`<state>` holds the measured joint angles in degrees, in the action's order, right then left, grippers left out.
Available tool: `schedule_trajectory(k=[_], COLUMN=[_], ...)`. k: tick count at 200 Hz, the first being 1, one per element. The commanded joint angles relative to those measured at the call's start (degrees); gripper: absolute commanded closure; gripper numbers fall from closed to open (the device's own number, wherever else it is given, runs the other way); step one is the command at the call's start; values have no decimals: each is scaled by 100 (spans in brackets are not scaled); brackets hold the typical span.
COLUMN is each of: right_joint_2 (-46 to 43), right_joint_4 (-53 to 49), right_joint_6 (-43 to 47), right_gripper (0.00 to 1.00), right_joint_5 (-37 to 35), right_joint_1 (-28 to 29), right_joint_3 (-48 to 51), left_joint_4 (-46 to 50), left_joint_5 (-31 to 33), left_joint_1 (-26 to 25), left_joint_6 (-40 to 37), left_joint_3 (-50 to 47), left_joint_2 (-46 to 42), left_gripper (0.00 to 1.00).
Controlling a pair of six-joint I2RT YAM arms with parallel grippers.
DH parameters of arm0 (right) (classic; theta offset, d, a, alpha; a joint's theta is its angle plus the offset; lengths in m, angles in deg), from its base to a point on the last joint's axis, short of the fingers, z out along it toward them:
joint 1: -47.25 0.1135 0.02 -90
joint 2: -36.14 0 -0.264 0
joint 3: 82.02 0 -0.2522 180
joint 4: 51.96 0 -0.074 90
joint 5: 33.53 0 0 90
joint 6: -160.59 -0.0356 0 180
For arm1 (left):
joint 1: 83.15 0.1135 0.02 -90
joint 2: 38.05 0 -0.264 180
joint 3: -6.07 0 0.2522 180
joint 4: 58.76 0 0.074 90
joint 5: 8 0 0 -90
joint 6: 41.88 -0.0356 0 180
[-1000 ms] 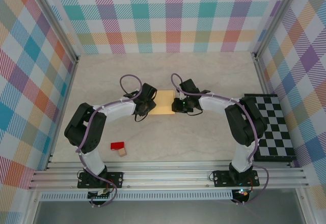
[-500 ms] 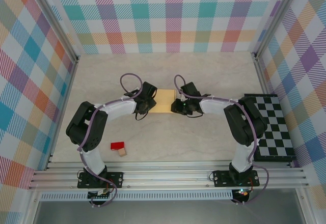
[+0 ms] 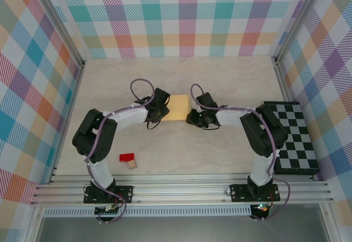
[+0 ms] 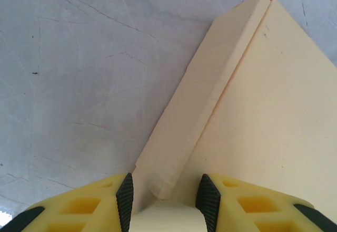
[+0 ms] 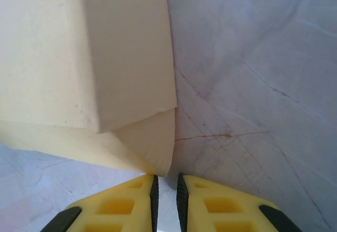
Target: Fold the paper box
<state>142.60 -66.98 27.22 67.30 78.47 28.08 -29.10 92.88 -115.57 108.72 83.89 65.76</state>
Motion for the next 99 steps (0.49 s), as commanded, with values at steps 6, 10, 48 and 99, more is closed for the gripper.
schedule_trajectory(k=[6, 10, 48, 99], right_joint_2=[478, 504, 828, 1254], right_joint_4=[235, 300, 1343, 2220], right_joint_6=[-777, -880, -1959, -3047], right_gripper=[81, 82, 87, 88], right_joint_5=[-19, 1, 271, 389], right_joint_1=[-212, -222, -239, -245], right_joint_3=[7, 7, 25, -328], left_joint_4=[784, 796, 800, 803], left_joint_5=[-326, -331, -465, -648], left_joint_1=[43, 43, 43, 43], left_joint_6=[-121, -130, -171, -285], left_joint_3=[-253, -253, -244, -143], left_joint_2=[482, 470, 502, 608], left_gripper=[58, 58, 58, 58])
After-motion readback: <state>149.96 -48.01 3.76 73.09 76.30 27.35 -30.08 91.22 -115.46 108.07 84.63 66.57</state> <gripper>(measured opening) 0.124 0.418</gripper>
